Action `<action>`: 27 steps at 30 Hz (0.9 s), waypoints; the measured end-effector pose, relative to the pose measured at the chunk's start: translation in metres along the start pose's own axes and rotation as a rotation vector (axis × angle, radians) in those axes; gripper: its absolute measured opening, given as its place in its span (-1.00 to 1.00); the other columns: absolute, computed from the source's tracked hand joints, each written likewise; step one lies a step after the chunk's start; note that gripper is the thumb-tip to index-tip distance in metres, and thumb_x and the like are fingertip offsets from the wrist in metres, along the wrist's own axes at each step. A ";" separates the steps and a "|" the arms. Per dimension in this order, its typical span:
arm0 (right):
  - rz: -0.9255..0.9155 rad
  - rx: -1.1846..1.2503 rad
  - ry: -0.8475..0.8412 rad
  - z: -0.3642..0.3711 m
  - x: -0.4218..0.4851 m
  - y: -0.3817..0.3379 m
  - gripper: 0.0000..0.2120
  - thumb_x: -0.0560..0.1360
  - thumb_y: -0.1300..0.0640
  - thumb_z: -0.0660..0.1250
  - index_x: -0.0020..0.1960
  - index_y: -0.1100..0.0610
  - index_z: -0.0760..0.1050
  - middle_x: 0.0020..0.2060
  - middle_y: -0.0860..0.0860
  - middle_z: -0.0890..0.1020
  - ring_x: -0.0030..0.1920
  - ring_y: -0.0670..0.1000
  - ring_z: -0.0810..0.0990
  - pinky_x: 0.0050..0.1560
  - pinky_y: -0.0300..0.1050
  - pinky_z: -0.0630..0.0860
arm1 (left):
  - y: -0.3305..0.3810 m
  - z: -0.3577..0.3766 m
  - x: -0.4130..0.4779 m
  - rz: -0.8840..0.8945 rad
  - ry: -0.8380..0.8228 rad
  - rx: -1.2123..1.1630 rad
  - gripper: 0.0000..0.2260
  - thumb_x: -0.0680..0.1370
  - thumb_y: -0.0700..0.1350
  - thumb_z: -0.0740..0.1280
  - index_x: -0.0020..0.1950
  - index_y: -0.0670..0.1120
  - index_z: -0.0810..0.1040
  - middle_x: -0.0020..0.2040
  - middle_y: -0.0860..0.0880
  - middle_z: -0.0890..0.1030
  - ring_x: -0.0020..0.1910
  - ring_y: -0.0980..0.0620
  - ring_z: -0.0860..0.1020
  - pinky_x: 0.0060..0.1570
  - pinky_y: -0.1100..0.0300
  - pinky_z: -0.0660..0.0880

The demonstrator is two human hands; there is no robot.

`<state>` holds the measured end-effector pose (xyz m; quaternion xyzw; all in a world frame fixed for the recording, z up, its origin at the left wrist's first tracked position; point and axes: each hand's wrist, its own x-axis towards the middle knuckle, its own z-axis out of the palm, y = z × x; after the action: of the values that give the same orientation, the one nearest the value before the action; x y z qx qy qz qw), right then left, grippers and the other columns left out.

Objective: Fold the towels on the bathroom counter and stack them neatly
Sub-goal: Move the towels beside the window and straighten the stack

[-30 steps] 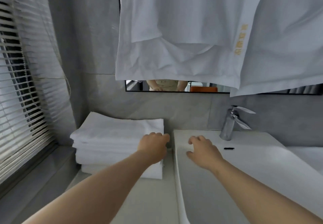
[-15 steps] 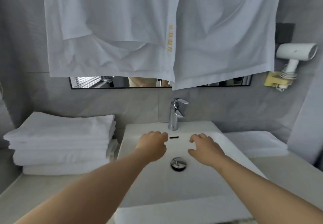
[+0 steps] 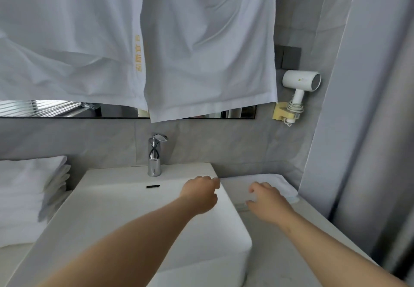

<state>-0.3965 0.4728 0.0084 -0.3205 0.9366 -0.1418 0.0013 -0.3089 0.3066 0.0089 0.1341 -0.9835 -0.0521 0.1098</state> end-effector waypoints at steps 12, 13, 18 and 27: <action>0.082 0.014 0.033 -0.005 0.034 0.070 -0.64 0.54 -0.04 0.21 0.30 0.03 0.33 0.26 0.01 0.38 0.23 0.06 0.39 0.08 -0.12 0.39 | 0.047 0.040 0.077 0.058 -0.068 -0.062 -0.69 0.58 -0.08 0.15 0.32 0.00 0.39 0.27 -0.03 0.47 0.21 -0.06 0.46 0.13 0.11 0.42; 0.080 0.015 0.019 -0.002 0.037 0.078 -0.65 0.54 -0.03 0.21 0.29 0.03 0.33 0.26 0.01 0.38 0.23 0.06 0.39 0.09 -0.12 0.39 | 0.051 0.046 0.080 0.056 -0.075 -0.058 -0.69 0.58 -0.08 0.15 0.32 0.00 0.39 0.27 -0.03 0.47 0.20 -0.06 0.46 0.12 0.11 0.42; 0.037 0.016 -0.021 0.006 0.062 0.118 -0.65 0.54 -0.03 0.21 0.29 0.03 0.33 0.25 0.02 0.38 0.21 0.05 0.40 0.03 -0.13 0.38 | 0.068 0.070 0.105 -0.016 -0.093 -0.059 -0.70 0.58 -0.08 0.15 0.31 0.01 0.39 0.27 -0.02 0.47 0.18 -0.06 0.48 0.11 0.11 0.44; -0.075 0.007 -0.123 0.006 0.107 0.195 -0.66 0.54 -0.03 0.21 0.28 0.03 0.33 0.26 0.00 0.38 0.24 0.05 0.39 0.13 -0.13 0.38 | 0.106 0.102 0.147 -0.242 -0.085 -0.106 -0.70 0.57 -0.10 0.15 0.30 0.01 0.39 0.27 -0.01 0.47 0.21 -0.04 0.46 0.12 0.14 0.41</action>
<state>-0.5979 0.5541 -0.0403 -0.3637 0.9214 -0.1252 0.0546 -0.4969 0.3750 -0.0465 0.2434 -0.9598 -0.1225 0.0676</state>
